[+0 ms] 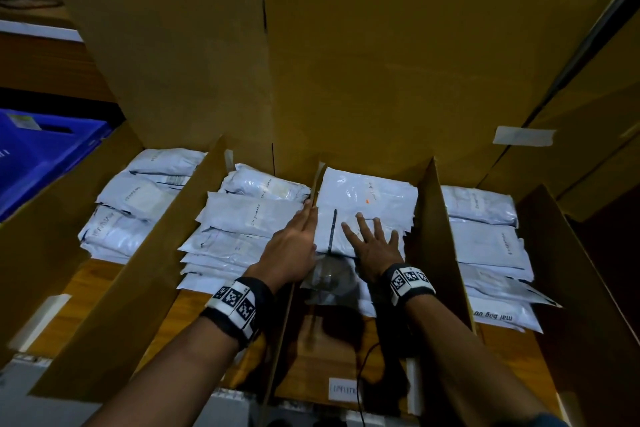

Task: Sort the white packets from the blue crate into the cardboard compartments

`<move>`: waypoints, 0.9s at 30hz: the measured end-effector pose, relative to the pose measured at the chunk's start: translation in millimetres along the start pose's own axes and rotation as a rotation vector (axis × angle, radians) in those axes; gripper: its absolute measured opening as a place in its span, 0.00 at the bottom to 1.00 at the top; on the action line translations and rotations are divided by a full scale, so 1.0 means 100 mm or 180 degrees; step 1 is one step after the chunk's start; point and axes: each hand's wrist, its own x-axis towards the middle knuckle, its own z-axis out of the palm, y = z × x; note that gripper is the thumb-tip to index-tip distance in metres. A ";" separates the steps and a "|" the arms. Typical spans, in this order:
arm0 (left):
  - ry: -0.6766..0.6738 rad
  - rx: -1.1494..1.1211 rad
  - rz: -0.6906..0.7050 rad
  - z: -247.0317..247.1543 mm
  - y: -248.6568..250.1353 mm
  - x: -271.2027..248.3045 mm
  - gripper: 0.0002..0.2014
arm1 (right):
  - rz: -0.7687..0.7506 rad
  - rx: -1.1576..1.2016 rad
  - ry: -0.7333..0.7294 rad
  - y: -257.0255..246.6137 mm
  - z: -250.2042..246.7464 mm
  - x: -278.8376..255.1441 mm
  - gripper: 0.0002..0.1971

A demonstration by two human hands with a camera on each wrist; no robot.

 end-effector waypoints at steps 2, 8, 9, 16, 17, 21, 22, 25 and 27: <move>0.0006 0.0002 -0.0025 0.00 0.01 0.00 0.43 | -0.0036 0.0006 0.0185 -0.05 0.00 -0.03 0.55; 0.0048 0.0001 -0.0039 0.00 0.04 -0.02 0.43 | -0.0164 0.0178 0.0224 -0.08 0.17 0.03 0.39; 0.0050 0.0000 -0.0035 0.00 0.04 -0.02 0.43 | -0.0153 0.0214 0.0176 -0.06 0.18 0.06 0.37; 0.0014 -0.0068 -0.0087 -0.05 0.06 -0.03 0.41 | -0.0097 0.0283 0.0320 -0.11 0.00 0.03 0.31; 0.0017 -0.0122 -0.0108 -0.06 0.07 -0.04 0.41 | -0.0055 0.0349 0.0449 -0.13 -0.03 -0.01 0.30; 0.0009 -0.0350 -0.0252 -0.13 0.07 -0.08 0.40 | 0.0221 0.0518 0.0723 -0.09 -0.18 -0.06 0.31; -0.0025 -0.0359 -0.0291 -0.14 0.06 -0.10 0.39 | 0.0284 0.0513 0.0672 -0.03 -0.22 -0.03 0.32; -0.0152 -0.0350 -0.0395 -0.16 0.11 -0.17 0.36 | 0.0339 0.0585 0.0471 0.20 -0.33 0.18 0.35; -0.0198 -0.0360 -0.0430 -0.17 0.16 -0.19 0.36 | 0.0311 0.0557 0.0346 0.33 -0.41 0.35 0.37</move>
